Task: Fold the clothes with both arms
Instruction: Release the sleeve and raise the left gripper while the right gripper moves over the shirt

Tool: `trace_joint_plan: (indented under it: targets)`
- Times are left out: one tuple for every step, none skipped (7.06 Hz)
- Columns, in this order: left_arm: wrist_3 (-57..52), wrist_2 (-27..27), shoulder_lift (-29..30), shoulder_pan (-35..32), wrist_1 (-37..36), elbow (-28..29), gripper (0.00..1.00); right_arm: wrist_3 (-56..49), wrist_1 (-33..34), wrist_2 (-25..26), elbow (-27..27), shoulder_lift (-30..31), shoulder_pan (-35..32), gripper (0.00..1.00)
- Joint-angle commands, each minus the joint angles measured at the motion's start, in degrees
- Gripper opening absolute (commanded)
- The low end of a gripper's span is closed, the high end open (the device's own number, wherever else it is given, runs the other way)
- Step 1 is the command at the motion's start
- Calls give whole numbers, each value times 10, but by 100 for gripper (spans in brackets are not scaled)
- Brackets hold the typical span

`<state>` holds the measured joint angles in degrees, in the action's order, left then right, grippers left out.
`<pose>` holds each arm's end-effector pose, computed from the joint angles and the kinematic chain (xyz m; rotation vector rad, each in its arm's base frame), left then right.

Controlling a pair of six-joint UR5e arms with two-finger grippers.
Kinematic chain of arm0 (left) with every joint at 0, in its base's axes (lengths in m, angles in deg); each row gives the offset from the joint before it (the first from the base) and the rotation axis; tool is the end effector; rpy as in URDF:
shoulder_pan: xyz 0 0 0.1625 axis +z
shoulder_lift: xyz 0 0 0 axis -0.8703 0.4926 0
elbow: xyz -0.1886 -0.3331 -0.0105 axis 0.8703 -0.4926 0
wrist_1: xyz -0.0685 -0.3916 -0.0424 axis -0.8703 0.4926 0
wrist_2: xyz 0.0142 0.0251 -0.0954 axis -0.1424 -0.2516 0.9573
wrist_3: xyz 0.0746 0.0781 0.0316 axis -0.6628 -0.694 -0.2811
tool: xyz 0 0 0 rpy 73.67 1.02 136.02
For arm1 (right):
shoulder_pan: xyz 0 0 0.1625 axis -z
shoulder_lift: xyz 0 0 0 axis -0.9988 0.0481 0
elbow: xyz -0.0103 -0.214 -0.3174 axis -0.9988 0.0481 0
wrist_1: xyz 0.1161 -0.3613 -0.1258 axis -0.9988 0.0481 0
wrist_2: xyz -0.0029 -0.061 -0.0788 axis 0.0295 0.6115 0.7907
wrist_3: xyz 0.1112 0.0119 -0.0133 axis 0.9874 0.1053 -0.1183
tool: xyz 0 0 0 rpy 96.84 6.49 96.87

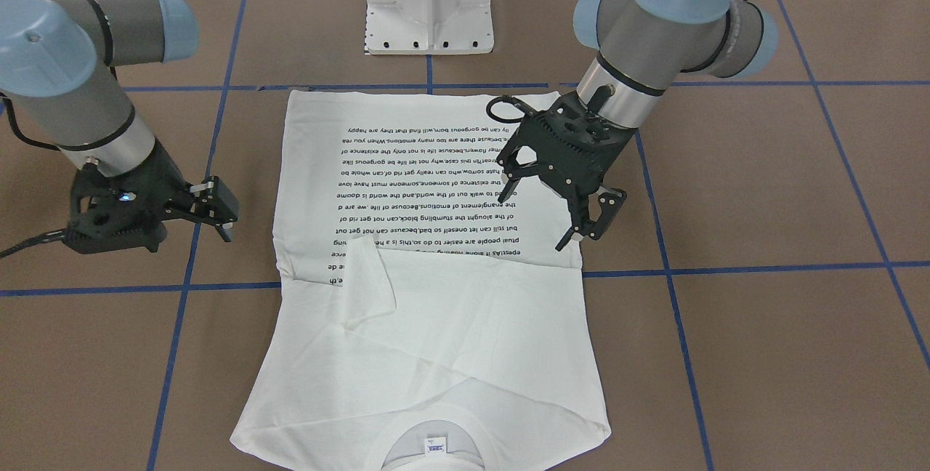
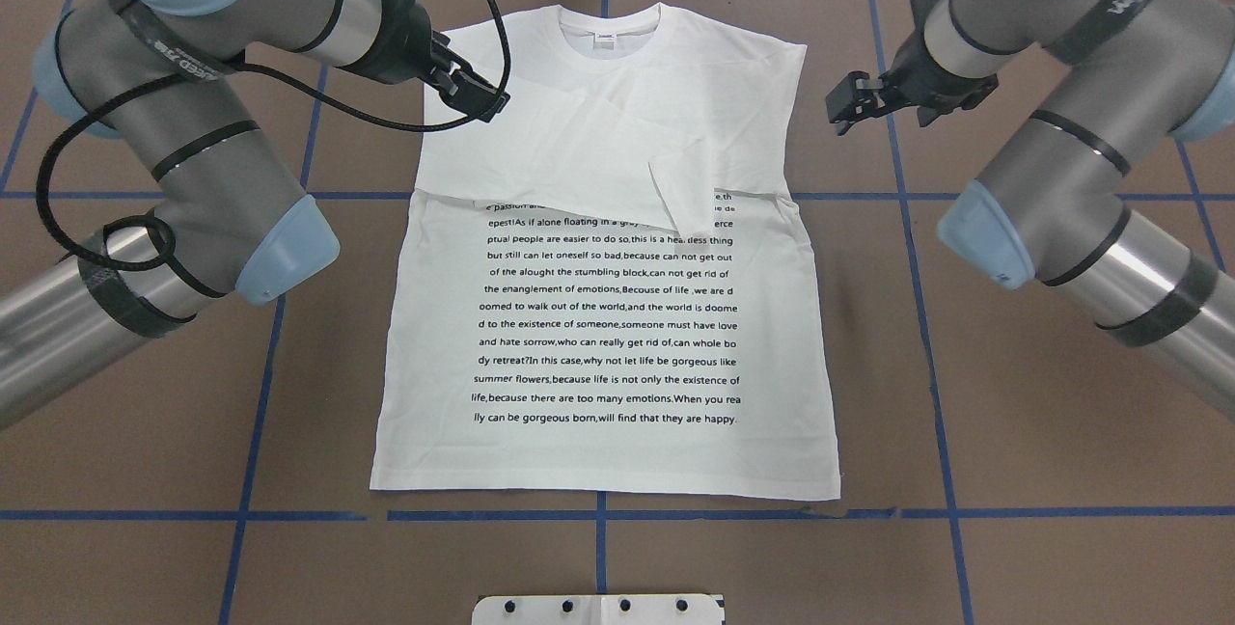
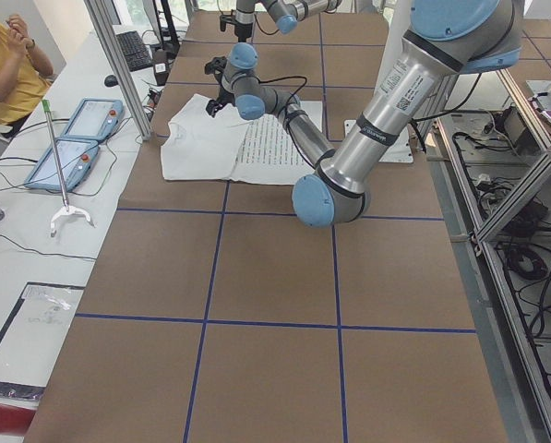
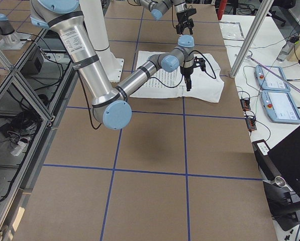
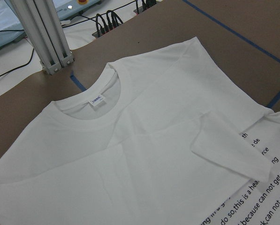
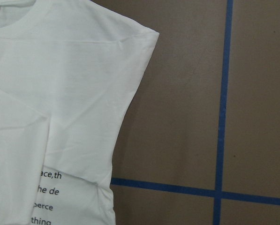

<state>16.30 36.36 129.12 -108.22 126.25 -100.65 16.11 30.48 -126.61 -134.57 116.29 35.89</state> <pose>0.3642 -0.5339 0.1512 0.8388 0.9354 0.5552 -0.3267 -0.5446 0.2780 0.2155 -0.7785 -0.0210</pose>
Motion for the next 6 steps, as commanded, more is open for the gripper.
trace_joint_plan:
  targets:
    - [-6, 4, -6, -4, 2, -35, 100, 73, 0, 47, 69, -75, 62, 93]
    - [-6, 4, -12, -3, 1, -51, 100, 98, 0, 54, 119, -116, 82, 92]
    - [-4, 4, -25, -3, 1, -71, 100, 108, -2, 77, 166, -152, 96, 89]
    - [0, 3, -33, -3, 2, -82, 100, 107, -18, 106, 210, -179, 113, 85]
    - [2, 3, -35, -1, 4, -84, 100, 109, -47, 112, 264, -205, 114, 72]
    - [2, 3, -35, -1, 4, -84, 100, 109, -52, 113, 313, -234, 111, 60]
